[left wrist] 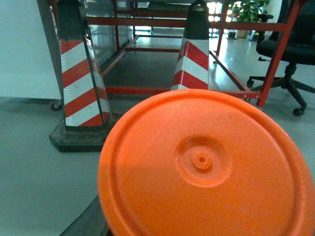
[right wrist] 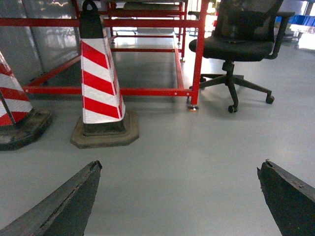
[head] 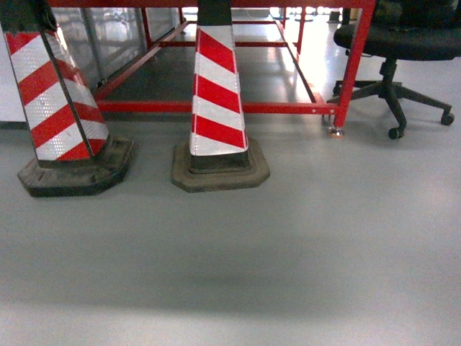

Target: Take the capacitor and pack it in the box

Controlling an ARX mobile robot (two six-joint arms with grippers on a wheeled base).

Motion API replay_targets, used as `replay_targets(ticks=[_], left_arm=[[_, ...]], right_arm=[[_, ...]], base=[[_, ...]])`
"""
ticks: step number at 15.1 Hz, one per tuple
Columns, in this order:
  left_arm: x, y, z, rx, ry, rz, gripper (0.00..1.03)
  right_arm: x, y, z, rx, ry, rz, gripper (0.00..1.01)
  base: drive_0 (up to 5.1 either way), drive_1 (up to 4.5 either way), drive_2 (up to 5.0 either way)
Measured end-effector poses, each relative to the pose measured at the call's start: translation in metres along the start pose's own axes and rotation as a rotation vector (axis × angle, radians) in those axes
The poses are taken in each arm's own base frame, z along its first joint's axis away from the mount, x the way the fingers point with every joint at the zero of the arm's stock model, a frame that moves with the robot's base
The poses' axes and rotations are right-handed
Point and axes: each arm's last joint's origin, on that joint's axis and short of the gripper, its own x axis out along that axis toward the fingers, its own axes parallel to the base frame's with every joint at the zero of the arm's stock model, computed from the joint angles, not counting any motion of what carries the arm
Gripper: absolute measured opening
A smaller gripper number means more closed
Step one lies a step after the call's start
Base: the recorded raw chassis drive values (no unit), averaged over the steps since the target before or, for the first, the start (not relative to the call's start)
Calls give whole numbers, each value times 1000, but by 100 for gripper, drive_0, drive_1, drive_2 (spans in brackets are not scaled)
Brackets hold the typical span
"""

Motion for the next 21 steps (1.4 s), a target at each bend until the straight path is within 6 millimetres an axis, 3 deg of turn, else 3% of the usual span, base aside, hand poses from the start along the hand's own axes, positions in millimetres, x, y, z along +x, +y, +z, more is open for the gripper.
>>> replay_targets(ticks=[21], left_arm=[[0, 0, 0, 0, 0, 0, 44]], right_arm=[[0, 0, 0, 0, -1, -2, 98]], base=[[0, 414, -414]])
